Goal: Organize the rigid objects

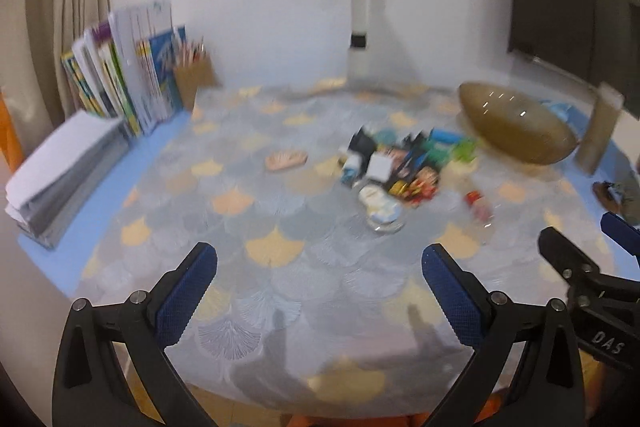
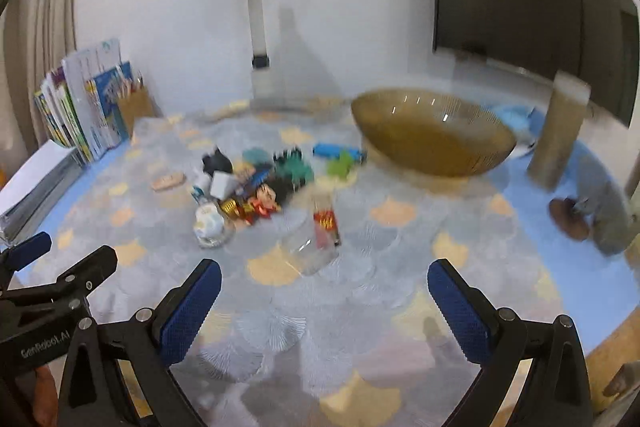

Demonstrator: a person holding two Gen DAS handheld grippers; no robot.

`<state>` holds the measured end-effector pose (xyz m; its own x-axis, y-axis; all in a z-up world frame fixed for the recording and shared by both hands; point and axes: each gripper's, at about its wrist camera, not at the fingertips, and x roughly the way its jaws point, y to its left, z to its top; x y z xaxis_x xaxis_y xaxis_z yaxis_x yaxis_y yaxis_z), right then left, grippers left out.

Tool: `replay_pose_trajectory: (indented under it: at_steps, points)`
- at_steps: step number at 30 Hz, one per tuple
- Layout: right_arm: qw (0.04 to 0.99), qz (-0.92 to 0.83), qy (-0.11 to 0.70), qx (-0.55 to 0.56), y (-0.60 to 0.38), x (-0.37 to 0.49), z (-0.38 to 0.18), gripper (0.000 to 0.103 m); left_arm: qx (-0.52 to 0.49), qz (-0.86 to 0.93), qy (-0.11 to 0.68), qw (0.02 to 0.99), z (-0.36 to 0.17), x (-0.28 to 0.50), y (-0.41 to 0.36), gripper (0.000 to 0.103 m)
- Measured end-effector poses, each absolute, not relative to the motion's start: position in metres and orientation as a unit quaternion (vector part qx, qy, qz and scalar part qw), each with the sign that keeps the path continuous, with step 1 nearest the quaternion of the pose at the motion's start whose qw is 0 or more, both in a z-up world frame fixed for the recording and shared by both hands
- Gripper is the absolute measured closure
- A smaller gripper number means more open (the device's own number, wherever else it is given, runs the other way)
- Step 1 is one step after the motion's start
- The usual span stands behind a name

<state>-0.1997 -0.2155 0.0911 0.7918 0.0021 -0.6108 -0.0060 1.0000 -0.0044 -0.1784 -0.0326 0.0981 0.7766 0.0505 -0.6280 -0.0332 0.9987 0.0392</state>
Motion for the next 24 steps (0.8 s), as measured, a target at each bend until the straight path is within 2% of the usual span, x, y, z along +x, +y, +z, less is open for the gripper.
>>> replay_pose_trajectory:
  at_steps: [13,24]
  points:
    - [0.956,-0.003,0.293,-0.013,-0.226,-0.222,0.117,0.0,0.029,0.026,0.291,0.956,0.115,-0.208,-0.042,0.001]
    - [0.94,0.001,0.34,-0.026,-0.213,-0.192,0.087,0.0,-0.003,0.008,0.337,0.942,0.083,-0.171,-0.014,0.001]
